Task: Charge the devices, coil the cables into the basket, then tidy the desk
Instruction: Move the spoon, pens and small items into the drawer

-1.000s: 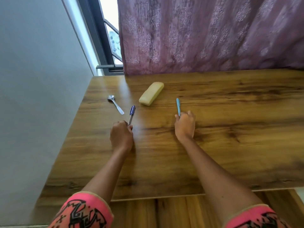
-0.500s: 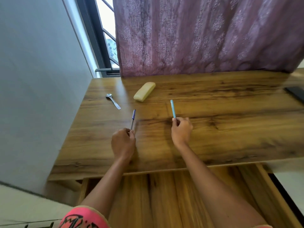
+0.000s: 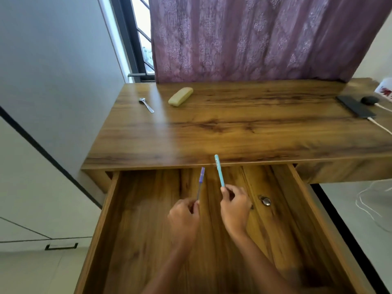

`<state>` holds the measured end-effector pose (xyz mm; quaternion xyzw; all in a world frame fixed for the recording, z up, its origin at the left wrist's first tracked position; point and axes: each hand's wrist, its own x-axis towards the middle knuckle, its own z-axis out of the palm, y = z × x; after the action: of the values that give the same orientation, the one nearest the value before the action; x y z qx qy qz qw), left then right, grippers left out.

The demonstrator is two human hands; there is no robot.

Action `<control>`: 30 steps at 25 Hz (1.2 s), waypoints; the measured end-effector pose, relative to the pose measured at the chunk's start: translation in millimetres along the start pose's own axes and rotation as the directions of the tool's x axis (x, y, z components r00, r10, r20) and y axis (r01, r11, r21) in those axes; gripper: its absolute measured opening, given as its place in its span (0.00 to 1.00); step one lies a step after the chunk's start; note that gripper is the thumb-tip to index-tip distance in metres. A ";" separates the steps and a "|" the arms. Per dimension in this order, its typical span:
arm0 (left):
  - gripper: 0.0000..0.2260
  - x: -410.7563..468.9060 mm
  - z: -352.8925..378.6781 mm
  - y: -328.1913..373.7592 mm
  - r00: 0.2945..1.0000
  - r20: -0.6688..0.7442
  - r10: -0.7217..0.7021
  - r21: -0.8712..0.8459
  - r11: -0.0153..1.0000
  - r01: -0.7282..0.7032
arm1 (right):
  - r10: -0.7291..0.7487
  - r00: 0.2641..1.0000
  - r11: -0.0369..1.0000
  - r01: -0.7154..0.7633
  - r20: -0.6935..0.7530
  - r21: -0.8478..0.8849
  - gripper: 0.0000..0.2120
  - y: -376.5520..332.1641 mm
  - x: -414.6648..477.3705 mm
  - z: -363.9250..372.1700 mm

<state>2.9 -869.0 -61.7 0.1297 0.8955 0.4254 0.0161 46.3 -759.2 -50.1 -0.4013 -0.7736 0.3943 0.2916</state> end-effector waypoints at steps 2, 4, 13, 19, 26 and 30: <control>0.06 -14.7 8.0 -8.6 0.993 0.085 -0.084 0.059 0.995 0.079 | 0.057 0.995 0.996 -0.051 0.076 -0.071 0.09 15.5 -9.9 -1.9; 0.07 -18.6 16.6 -13.9 0.972 0.122 -0.202 0.117 0.975 0.188 | 0.117 0.980 0.984 -0.093 0.160 -0.152 0.10 28.3 -11.0 4.0; 0.07 8.0 43.8 -36.7 0.938 0.178 -0.297 0.169 0.948 0.269 | 0.304 0.906 0.883 -0.152 0.293 -0.445 0.08 57.0 3.3 43.7; 0.05 13.6 53.8 -40.8 0.934 0.195 -0.299 0.223 0.941 0.254 | 0.294 0.905 0.874 -0.124 0.308 -0.470 0.08 63.8 5.8 52.6; 0.06 4.9 43.2 -36.4 0.946 0.197 -0.256 0.244 0.948 0.206 | 0.225 0.921 0.918 -0.091 0.318 -0.386 0.10 55.6 2.0 43.9; 0.10 10.1 13.5 -22.3 0.984 0.077 -0.161 0.212 0.967 0.142 | 0.035 0.957 0.955 0.052 0.287 -0.291 0.12 24.3 4.8 30.8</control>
<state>-9.8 -869.7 -86.5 0.0815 0.9403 0.3213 0.0770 29.8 -757.8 -86.0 -0.3750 -0.8597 0.3276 0.1139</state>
